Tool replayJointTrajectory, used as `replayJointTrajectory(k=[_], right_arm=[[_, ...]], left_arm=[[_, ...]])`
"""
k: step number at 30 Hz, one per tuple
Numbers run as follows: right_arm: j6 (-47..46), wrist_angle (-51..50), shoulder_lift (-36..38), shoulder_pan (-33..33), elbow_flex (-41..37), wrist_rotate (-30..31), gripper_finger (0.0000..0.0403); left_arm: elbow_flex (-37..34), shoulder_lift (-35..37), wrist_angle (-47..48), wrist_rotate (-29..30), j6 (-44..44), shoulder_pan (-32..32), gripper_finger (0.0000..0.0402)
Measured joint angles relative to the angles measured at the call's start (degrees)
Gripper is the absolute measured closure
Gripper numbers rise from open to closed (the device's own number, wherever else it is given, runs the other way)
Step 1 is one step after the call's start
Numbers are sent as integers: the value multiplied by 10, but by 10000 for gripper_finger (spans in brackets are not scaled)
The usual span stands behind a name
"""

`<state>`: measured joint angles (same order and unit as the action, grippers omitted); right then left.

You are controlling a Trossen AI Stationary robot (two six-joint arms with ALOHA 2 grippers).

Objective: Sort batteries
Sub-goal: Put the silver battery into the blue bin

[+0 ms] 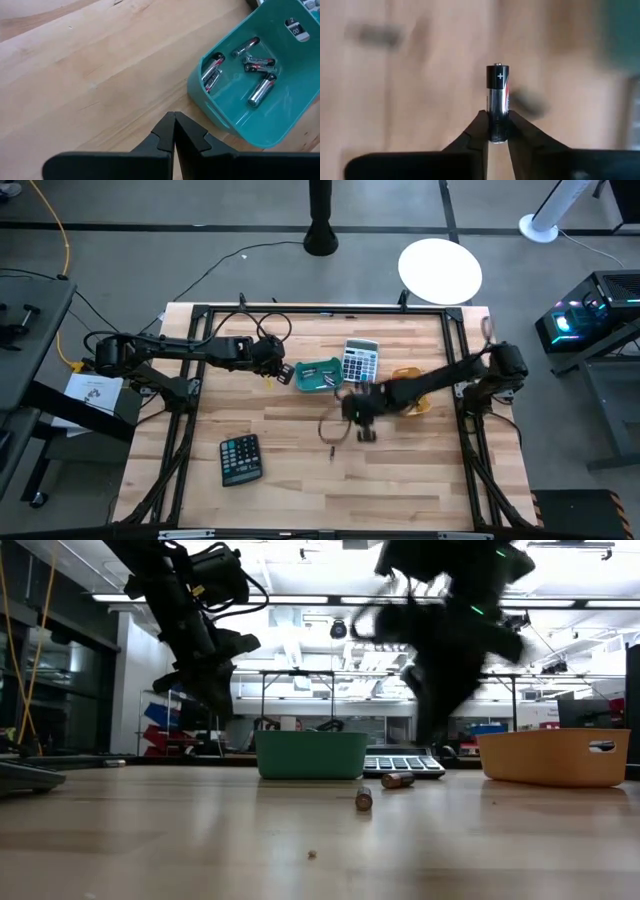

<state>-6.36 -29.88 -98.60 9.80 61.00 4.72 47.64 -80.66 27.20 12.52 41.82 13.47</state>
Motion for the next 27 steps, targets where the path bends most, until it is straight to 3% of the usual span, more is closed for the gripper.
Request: replayJointTrajectory(k=[5,12,22,27], right_arm=[[37,58,35,-68,41,34,356],[22,109,13,-143,62,-4,340],[-35,128,-11,-165,62,8,246],[-44,91,-7,-190,84,11,221]], left_arm=[[0,0,2,3,0,8,401],[0,0,12,5,-16,32,401],[0,0,-3,-3,-97,82,401],[3,-7,-88,-88,-159,138,401]])
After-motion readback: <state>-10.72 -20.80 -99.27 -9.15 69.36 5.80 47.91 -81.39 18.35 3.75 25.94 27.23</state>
